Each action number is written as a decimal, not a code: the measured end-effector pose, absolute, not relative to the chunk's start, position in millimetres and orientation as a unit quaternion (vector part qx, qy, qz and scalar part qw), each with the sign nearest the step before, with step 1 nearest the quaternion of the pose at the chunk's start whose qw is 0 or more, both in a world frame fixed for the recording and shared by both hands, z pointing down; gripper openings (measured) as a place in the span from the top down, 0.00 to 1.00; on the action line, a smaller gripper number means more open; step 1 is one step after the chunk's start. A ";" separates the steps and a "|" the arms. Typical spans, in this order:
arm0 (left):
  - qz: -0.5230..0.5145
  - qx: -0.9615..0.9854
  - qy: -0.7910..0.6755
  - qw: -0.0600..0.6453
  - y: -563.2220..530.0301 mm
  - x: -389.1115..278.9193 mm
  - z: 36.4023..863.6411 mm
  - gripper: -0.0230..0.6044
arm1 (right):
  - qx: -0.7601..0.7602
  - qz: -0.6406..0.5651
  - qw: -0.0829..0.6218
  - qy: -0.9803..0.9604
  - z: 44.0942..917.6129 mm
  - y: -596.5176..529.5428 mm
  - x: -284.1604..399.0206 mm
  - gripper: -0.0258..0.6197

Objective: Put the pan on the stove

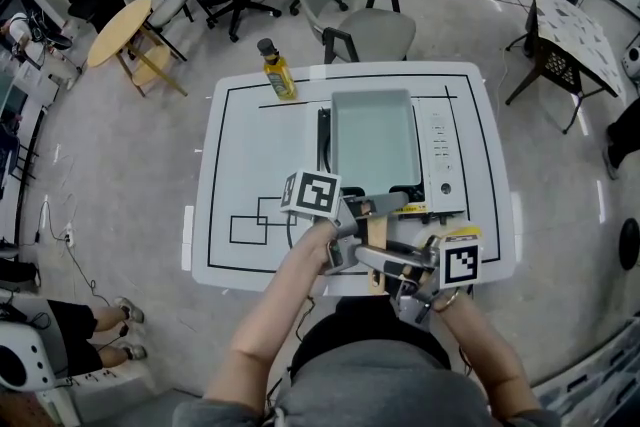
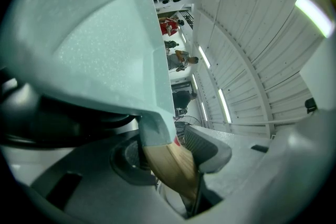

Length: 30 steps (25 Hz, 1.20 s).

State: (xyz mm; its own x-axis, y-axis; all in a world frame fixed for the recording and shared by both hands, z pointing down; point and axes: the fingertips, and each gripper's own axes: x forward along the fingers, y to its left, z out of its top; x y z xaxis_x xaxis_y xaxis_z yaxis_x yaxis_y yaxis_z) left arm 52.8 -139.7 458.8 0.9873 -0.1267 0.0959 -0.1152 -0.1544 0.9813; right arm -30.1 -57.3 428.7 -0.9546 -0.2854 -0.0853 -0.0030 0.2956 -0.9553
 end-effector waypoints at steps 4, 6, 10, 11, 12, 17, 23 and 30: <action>-0.005 0.759 -0.082 0.646 -140.1 52.6 460.7 0.69 | -0.089 -0.585 0.125 0.796 430.3 -58.4 -28.2 0.72; -0.006 0.758 -0.082 0.647 -139.9 51.9 461.0 0.69 | -0.094 -0.584 0.126 0.796 431.1 -58.8 -26.6 0.71; -0.007 0.758 -0.084 0.646 -140.4 50.9 459.8 0.69 | -0.110 -0.575 0.123 0.801 429.5 -59.2 -19.9 0.70; -0.008 0.759 -0.084 0.646 -140.8 51.0 459.6 0.69 | -0.116 -0.573 0.119 0.803 429.0 -59.1 -17.6 0.70; -0.008 0.759 -0.085 0.646 -141.0 51.1 459.3 0.69 | -0.122 -0.569 0.115 0.805 428.6 -58.8 -15.0 0.70; -0.011 0.758 -0.085 0.646 -141.6 52.0 460.5 0.69 | -0.165 -0.531 0.081 0.827 428.0 -61.4 5.8 0.71; -0.016 0.758 -0.086 0.647 -142.8 52.1 461.0 0.69 | -0.253 -0.461 0.067 0.848 413.1 -86.7 47.2 0.73; -0.028 0.754 -0.085 0.651 -144.0 52.3 460.6 0.69 | -0.350 -0.331 0.044 0.875 375.8 -116.6 72.4 0.80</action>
